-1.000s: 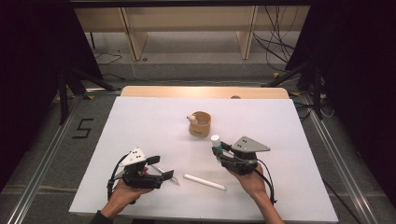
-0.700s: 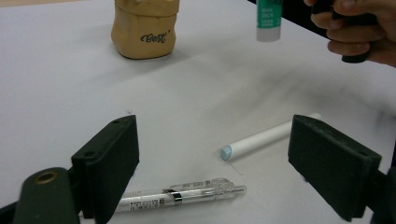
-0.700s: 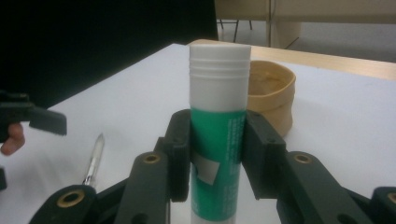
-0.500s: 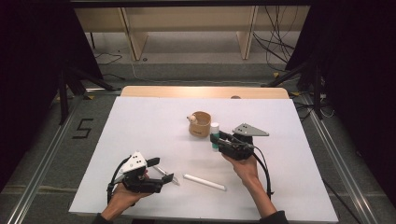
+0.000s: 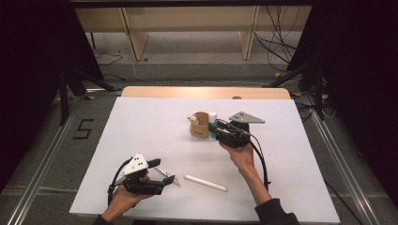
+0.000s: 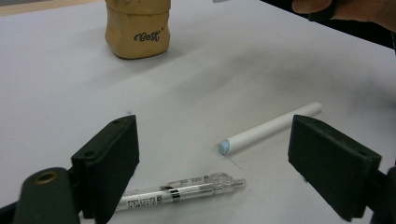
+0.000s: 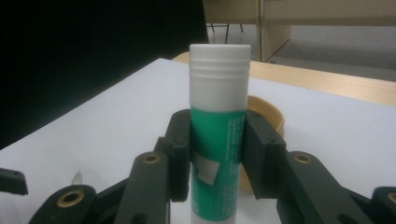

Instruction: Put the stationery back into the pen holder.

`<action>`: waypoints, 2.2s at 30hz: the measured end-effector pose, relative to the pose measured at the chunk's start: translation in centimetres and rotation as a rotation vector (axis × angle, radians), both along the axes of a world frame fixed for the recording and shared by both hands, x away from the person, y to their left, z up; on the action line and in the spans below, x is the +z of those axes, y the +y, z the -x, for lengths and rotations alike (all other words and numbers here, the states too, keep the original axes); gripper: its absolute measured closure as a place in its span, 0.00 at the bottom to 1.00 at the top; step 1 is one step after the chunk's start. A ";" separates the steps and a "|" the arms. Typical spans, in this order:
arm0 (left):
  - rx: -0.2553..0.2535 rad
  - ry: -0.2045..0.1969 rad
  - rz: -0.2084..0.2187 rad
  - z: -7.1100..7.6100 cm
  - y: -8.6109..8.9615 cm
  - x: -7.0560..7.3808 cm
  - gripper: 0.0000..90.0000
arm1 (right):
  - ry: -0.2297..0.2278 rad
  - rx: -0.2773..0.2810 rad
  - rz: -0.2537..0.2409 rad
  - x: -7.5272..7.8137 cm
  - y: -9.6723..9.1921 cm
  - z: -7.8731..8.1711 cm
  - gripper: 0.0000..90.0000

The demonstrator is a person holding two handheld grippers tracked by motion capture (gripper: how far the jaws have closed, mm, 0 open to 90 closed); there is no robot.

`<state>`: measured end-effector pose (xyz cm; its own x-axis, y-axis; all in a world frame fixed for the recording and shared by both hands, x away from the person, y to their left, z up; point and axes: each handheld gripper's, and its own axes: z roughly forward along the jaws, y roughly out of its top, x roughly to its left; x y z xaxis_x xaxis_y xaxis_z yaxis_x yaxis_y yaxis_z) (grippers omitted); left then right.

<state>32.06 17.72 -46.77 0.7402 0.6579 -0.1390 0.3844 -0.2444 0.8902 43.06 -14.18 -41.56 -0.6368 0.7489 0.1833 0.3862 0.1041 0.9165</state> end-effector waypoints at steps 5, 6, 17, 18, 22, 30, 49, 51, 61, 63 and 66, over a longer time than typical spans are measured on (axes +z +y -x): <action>-0.007 -0.003 -0.006 0.0 -0.2 0.0 0.18 | -0.003 -0.001 0.002 0.6 0.6 -0.9 0.73; -0.007 -0.003 -0.005 0.0 -0.2 -0.1 0.18 | -0.003 -0.003 0.004 0.7 0.7 -1.0 0.73; -0.013 0.001 -0.008 0.0 -0.4 -0.2 0.18 | 0.006 -0.024 -0.004 1.4 1.3 -2.8 0.73; -0.012 0.002 -0.004 0.1 -0.4 -0.2 0.18 | 0.007 -0.024 -0.002 1.5 1.3 -2.9 0.73; -0.017 -0.002 -0.006 0.0 -0.4 -0.3 0.18 | 0.004 -0.037 0.006 1.6 1.7 -3.5 0.73; -0.019 -0.005 -0.010 0.0 -0.4 -0.3 0.18 | 0.009 -0.058 0.017 1.6 2.8 -5.0 0.73; -0.026 -0.010 -0.022 0.1 -0.6 -0.3 0.18 | 0.036 -0.112 0.092 0.1 4.6 -7.7 0.73; -0.026 -0.011 -0.022 0.1 -0.6 -0.3 0.18 | 0.040 -0.111 0.097 0.0 4.7 -7.7 0.73; -0.027 -0.013 -0.023 0.1 -0.6 -0.3 0.18 | 0.055 -0.119 0.097 -0.3 5.1 -8.1 0.73; -0.027 -0.014 -0.024 0.1 -0.6 -0.3 0.18 | 0.056 -0.117 0.097 -0.5 5.1 -8.2 0.73; -0.026 -0.014 -0.022 0.1 -0.5 -0.3 0.18 | 0.061 -0.118 0.101 -0.6 5.2 -8.2 0.73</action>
